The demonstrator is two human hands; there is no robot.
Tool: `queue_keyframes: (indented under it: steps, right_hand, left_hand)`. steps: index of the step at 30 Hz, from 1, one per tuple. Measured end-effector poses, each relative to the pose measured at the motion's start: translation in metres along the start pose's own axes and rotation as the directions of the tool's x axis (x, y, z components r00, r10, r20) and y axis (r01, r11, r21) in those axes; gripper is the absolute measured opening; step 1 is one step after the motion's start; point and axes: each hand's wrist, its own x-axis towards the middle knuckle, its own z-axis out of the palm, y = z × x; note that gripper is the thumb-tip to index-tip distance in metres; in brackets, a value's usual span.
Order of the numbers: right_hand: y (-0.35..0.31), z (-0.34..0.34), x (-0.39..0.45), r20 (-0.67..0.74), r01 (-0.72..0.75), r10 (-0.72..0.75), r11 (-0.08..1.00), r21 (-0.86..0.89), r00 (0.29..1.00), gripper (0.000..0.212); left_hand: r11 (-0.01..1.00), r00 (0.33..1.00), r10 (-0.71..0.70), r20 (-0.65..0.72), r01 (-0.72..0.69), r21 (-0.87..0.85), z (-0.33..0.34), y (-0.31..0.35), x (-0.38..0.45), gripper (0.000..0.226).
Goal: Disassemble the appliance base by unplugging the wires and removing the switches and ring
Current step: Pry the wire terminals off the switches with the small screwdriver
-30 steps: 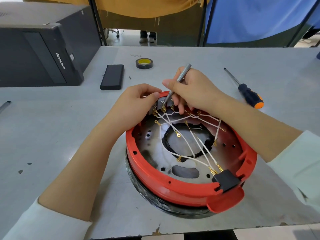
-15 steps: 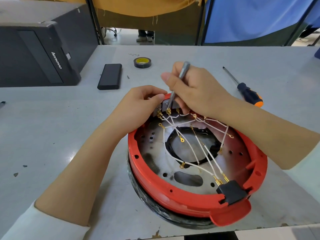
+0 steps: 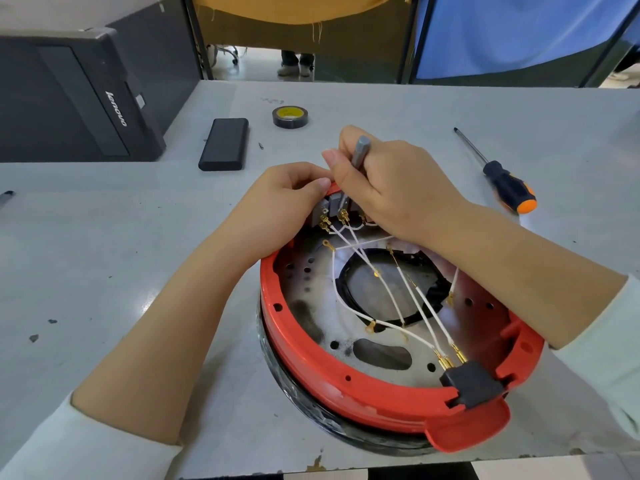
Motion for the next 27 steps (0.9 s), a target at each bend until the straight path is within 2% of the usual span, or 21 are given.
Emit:
queue_keyframes:
  steps: [3,6,8,12,17,21,23,25,27]
  right_hand:
    - [-0.002,-0.001,0.0,0.017,0.014,-0.013,0.999,-0.053,1.0,0.027]
    - [-0.007,0.0,-0.001,0.063,0.088,-0.075,0.968,-0.236,0.995,0.026]
    - [-0.008,0.002,0.001,0.111,0.094,-0.062,0.948,-0.304,0.992,0.027]
    - [-0.002,0.006,0.004,0.093,-0.051,0.061,0.993,-0.104,0.994,0.028]
    - [-0.001,0.002,-0.004,-0.066,-0.012,0.018,0.997,0.08,0.998,0.03]
    - [0.0,-0.002,-0.003,-0.141,-0.024,0.051,0.981,0.191,0.989,0.029]
    - [0.001,-0.007,-0.003,-0.165,-0.044,0.102,0.945,0.323,0.981,0.029]
    - [0.002,-0.016,-0.002,-0.128,-0.085,0.165,0.874,0.478,0.978,0.027]
    - [0.004,-0.027,-0.002,-0.006,-0.156,0.191,0.821,0.55,0.982,0.022]
  left_hand:
    - [1.0,1.0,-0.001,0.004,0.001,0.014,0.0,0.0,0.001,0.022]
    - [1.0,1.0,0.001,-0.006,-0.001,0.011,0.0,-0.001,0.0,0.022]
    - [1.0,1.0,-0.001,-0.005,0.001,-0.01,-0.001,-0.002,0.0,0.022]
    - [1.0,1.0,0.009,0.03,-0.008,-0.021,0.0,0.0,-0.001,0.023]
    - [1.0,1.0,0.025,0.007,-0.025,-0.016,0.0,0.0,0.0,0.022]
    - [0.999,1.0,0.023,0.003,-0.023,-0.03,0.001,-0.002,0.002,0.022]
    - [0.999,1.0,0.011,-0.001,-0.011,-0.044,0.001,-0.002,0.003,0.022]
    - [0.999,1.0,0.003,-0.004,-0.003,-0.05,0.002,-0.003,0.003,0.021]
    - [0.999,1.0,0.0,-0.002,0.0,-0.049,0.002,-0.004,0.003,0.021]
